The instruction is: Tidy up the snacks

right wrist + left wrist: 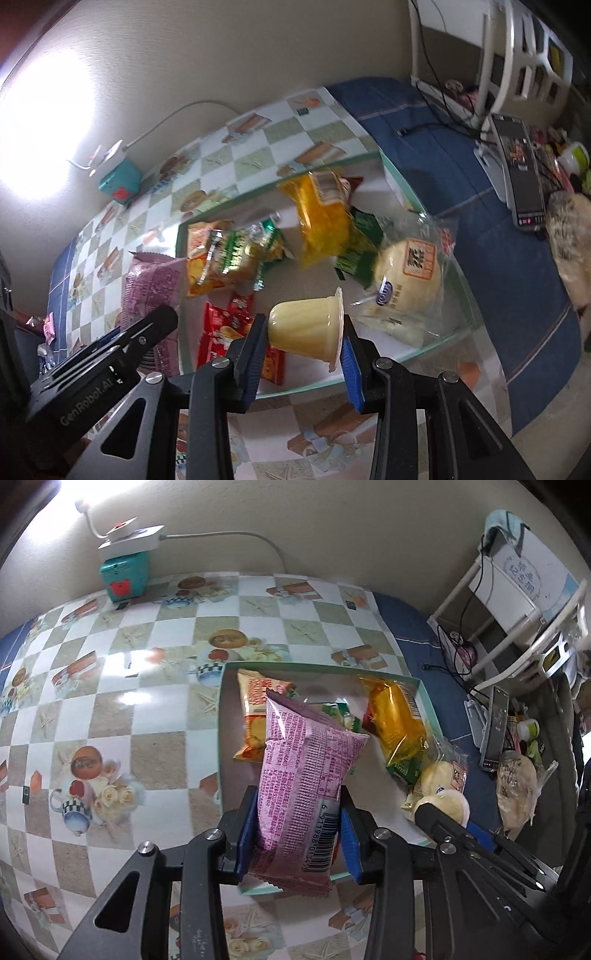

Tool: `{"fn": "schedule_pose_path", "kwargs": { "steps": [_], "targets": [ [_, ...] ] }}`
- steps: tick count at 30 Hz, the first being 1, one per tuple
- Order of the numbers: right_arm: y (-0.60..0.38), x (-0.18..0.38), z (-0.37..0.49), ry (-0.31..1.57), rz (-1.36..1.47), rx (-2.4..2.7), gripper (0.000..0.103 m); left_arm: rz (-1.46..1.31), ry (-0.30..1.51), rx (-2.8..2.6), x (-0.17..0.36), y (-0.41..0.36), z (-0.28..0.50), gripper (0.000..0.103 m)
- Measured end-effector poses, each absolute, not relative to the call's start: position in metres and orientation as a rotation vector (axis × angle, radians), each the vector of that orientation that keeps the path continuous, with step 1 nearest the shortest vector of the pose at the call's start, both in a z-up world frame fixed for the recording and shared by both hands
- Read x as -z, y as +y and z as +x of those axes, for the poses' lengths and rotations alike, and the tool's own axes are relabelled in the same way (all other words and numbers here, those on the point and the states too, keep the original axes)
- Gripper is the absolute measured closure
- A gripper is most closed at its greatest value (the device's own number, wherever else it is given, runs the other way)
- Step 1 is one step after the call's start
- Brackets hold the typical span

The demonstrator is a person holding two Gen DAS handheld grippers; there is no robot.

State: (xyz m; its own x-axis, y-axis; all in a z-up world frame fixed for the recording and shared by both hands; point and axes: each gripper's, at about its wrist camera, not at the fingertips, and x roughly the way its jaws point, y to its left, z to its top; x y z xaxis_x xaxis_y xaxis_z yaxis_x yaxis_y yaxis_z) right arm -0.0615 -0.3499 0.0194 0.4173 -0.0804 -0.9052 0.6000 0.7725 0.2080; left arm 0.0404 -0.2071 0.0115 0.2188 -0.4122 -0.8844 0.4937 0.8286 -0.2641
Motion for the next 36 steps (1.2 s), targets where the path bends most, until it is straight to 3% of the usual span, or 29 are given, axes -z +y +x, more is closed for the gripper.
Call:
{"fn": "schedule_pose_path", "kwargs": {
  "steps": [14, 17, 19, 23, 24, 27, 30, 33, 36],
  "targets": [
    [-0.362, 0.025, -0.055, 1.189, 0.616, 0.44, 0.063, 0.005, 1.281, 0.639, 0.022, -0.237, 0.057, 0.061],
    [-0.361, 0.026, -0.053, 1.198, 0.612, 0.438, 0.063, 0.008, 1.288, 0.64, 0.022, -0.238, 0.056, 0.053],
    [-0.36, 0.028, -0.052, 1.207, 0.611, 0.435, 0.063, 0.008, 1.288, 0.634, 0.02, -0.236, 0.056, 0.032],
    [-0.359, 0.03, -0.05, 1.222, 0.608, 0.443, 0.063, 0.007, 1.273, 0.616, 0.012, -0.227, 0.056, 0.03],
    [-0.359, 0.029, -0.05, 1.222, 0.608, 0.441, 0.061, 0.011, 1.265, 0.608, 0.009, -0.224, 0.056, 0.029],
    [-0.357, 0.028, -0.049, 1.221, 0.599, 0.441, 0.042, 0.028, 1.227, 0.569, 0.0, -0.21, 0.055, 0.018],
    [-0.353, 0.025, -0.051, 1.223, 0.582, 0.455, 0.039, 0.033, 1.2, 0.523, -0.008, -0.192, 0.054, 0.016],
    [-0.351, 0.02, -0.057, 1.206, 0.574, 0.468, 0.025, 0.049, 1.178, 0.462, -0.012, -0.172, 0.053, 0.007],
    [-0.348, 0.014, -0.065, 1.177, 0.564, 0.487, 0.013, 0.073, 1.161, 0.397, -0.012, -0.151, 0.05, 0.007]
  ]
}}
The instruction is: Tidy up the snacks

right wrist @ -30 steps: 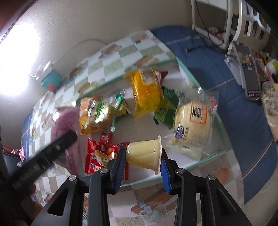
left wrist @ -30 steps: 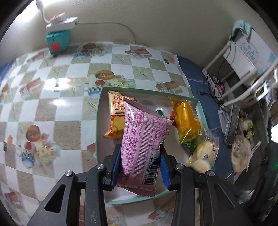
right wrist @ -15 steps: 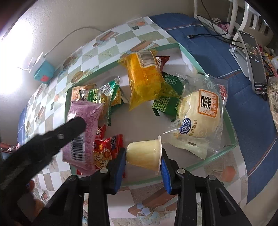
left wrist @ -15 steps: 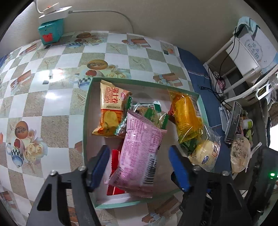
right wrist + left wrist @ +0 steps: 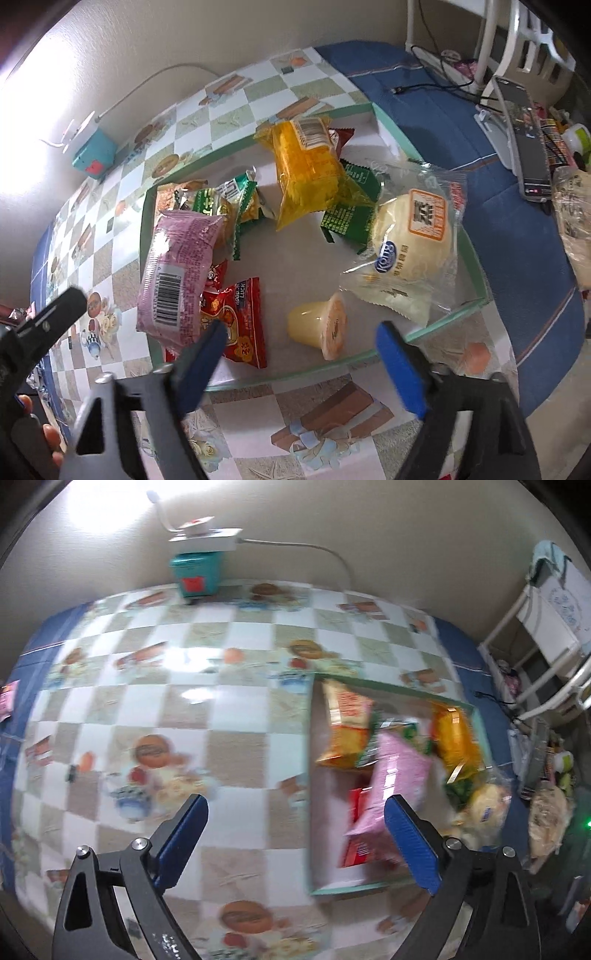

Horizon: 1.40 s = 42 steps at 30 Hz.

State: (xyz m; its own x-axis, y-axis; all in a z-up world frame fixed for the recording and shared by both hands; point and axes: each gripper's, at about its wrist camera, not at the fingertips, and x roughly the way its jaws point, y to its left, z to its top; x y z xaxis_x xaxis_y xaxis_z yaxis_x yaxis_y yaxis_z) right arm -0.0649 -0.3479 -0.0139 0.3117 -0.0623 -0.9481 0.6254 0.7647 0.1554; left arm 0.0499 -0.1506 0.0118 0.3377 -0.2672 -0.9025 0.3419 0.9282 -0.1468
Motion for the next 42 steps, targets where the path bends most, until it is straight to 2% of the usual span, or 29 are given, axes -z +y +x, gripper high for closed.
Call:
{"fn": "schedule_pose_path", "kwargs": {
  "steps": [2, 3, 4, 11, 21, 42],
  "targets": [
    [-0.344, 0.012, -0.071, 1.166, 0.554, 0.497, 0.009, 0.078, 1.176, 0.365, -0.007, -0.135, 0.047, 0.007],
    [-0.342, 0.013, -0.073, 1.165, 0.552, 0.496, 0.001, 0.08, 1.186, 0.357, -0.005, -0.13, 0.045, 0.006],
    [-0.338, 0.013, -0.075, 1.16, 0.55, 0.49, 0.0, 0.083, 1.195, 0.348, -0.003, -0.125, 0.043, 0.006],
    [-0.309, 0.005, -0.092, 1.134, 0.482, 0.474, 0.0, 0.141, 1.257, 0.306, 0.015, -0.095, 0.018, 0.007],
    [-0.274, 0.0, -0.106, 1.121, 0.408, 0.44, 0.0, 0.214, 1.223, 0.264, 0.018, -0.072, -0.015, 0.007],
    [-0.267, -0.001, -0.11, 1.121, 0.367, 0.449, 0.0, 0.148, 1.224, 0.233, 0.015, -0.055, -0.01, 0.007]
  ]
}}
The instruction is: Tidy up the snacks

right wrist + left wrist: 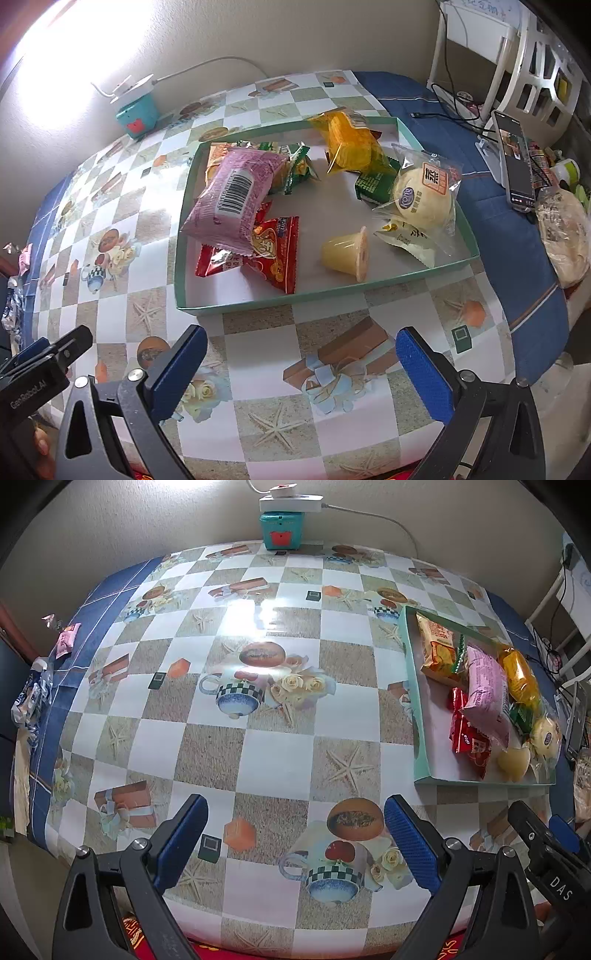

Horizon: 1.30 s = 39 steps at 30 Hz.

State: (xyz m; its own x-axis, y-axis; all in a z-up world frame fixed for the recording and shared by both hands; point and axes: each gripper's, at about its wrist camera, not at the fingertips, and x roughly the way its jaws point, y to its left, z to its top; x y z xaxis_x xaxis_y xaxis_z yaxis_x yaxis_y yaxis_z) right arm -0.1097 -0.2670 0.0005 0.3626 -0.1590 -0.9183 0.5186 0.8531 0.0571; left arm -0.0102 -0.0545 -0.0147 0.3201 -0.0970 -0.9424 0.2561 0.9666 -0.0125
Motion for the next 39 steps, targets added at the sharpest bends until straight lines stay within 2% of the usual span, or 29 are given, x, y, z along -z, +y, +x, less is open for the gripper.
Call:
{"fn": "schedule_pose_path", "kwargs": {
  "steps": [32, 39],
  "targets": [
    [-0.2668, 0.0025, -0.1064, 1.138, 0.34, 0.457, 0.0, 0.142, 1.246, 0.214, 0.0197, -0.0501, -0.0065, 0.007],
    [-0.2645, 0.0029, -0.106, 1.142, 0.339, 0.451, 0.0, 0.15, 1.199, 0.235, 0.0116, -0.0534, -0.0107, 0.007]
  ]
}}
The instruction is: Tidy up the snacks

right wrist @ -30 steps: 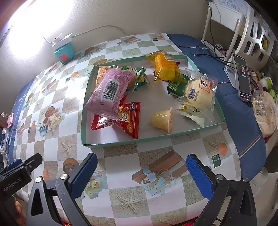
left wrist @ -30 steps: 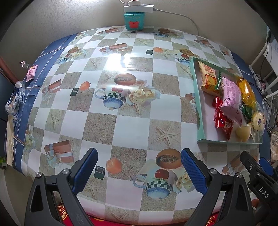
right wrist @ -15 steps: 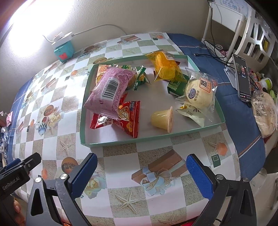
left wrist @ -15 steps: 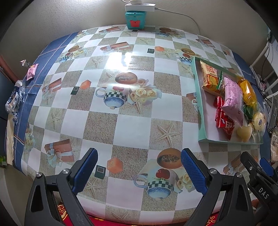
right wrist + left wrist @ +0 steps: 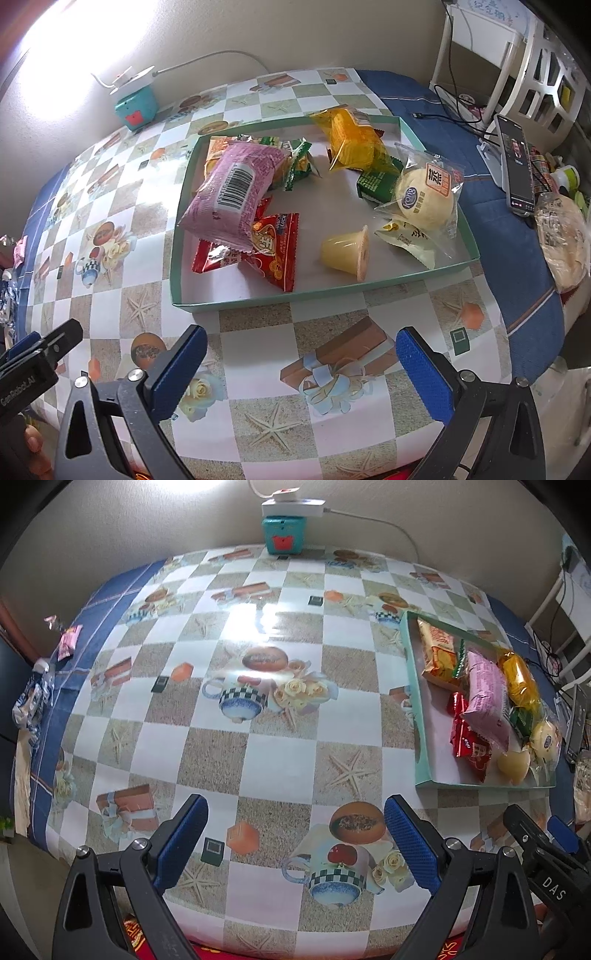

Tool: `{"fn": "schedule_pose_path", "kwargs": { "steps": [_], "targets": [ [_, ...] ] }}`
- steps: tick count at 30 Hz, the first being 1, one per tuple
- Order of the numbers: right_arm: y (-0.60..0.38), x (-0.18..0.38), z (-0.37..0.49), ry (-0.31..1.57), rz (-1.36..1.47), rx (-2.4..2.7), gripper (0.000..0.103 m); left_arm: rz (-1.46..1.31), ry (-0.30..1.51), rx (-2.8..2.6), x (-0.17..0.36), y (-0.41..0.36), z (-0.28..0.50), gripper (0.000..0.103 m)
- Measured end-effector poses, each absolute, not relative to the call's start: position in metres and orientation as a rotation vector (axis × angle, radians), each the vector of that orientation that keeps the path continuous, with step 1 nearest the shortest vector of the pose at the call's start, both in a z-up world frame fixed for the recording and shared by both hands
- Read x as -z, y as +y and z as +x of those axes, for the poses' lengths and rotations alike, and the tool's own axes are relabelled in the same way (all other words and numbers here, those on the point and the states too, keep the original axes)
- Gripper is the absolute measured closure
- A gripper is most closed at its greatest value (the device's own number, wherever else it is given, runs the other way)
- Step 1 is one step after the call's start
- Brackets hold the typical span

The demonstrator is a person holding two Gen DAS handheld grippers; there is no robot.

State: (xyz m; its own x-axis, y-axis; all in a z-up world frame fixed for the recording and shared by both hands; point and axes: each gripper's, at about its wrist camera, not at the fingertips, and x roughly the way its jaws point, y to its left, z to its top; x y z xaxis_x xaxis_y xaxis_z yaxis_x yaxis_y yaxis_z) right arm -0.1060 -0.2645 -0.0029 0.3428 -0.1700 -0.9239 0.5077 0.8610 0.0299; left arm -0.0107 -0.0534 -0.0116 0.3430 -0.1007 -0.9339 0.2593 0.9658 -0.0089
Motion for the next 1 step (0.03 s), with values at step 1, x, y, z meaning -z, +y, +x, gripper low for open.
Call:
{"fn": "schedule_pose_path", "kwargs": {
  "steps": [1],
  "targets": [
    [-0.2646, 0.0029, -0.1061, 1.142, 0.341, 0.453, 0.0, 0.151, 1.199, 0.237, 0.0115, -0.0536, -0.0106, 0.007]
  ]
}}
